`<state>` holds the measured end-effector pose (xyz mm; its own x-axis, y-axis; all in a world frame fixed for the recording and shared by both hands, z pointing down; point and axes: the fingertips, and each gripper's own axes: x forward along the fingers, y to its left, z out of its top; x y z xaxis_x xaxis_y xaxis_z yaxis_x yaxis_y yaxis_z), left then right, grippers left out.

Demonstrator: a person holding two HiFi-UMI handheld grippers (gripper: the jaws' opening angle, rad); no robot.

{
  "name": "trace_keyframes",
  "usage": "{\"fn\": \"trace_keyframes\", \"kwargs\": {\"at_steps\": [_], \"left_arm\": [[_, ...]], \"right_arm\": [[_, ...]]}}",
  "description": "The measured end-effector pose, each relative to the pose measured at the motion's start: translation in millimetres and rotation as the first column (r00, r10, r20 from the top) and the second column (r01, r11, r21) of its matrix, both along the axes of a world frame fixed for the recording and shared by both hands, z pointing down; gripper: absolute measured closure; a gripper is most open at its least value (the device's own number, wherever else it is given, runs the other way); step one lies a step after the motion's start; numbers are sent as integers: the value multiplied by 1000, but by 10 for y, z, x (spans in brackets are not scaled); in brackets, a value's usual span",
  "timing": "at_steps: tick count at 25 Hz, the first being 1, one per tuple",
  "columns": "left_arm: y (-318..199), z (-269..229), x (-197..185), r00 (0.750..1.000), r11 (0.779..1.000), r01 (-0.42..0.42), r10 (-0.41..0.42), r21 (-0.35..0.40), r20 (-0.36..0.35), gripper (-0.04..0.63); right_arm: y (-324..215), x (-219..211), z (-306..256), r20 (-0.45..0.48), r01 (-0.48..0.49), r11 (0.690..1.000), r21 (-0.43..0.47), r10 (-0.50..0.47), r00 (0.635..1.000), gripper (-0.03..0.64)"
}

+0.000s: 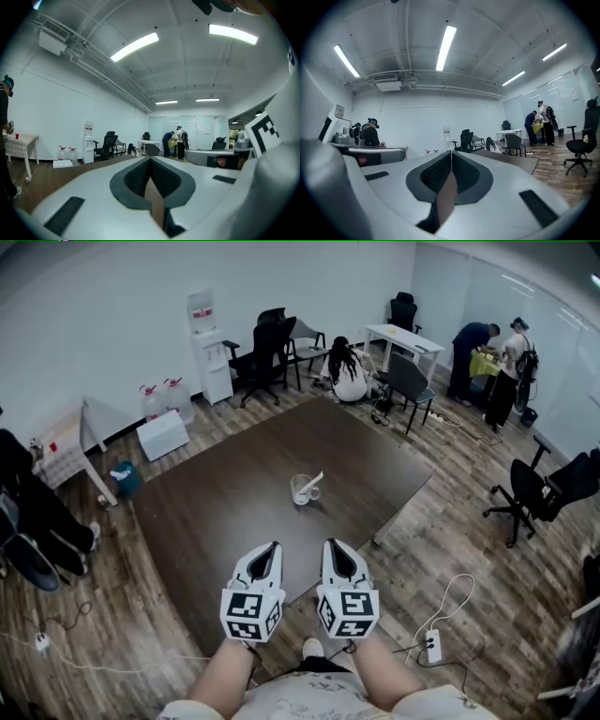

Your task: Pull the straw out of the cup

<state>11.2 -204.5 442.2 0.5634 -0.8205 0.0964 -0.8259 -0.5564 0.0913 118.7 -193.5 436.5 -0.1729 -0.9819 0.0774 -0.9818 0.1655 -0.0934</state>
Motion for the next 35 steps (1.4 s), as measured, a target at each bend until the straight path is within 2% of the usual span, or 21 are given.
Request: {"fn": "trace_keyframes", "kwargs": {"at_steps": [7,13,21,28,30,31,35], "left_arm": [[-708,45,522,999,999,34,-34,-13,11,595],[-1110,132,714,998,998,57,-56,-26,23,595],[-1550,310,609,995,993,92,-90,-68,36,595],[-1895,439,464,996,993,81,-78,-84,35,595],[-1993,488,428,997,992,79,-76,-95,34,595],[-2040,505,408,997,992,78,-75,-99,33,595],[-2209,524,296,996,990,88,-84,-109,39,595]], "right_arm": [[-707,467,82,-5,48,999,-20,-48,999,601],[-1188,608,195,-14,82,996,-38,-83,996,601],[-1739,541,488,16,108,989,-101,-107,994,601],[-2229,570,851,41,48,989,-142,-42,998,601],[-2375,601,979,54,33,986,-163,-24,998,576],[-2449,609,1058,55,29,983,-180,-19,998,536],[-2713,637,1419,31,-3,967,-256,12,999,517]]}}
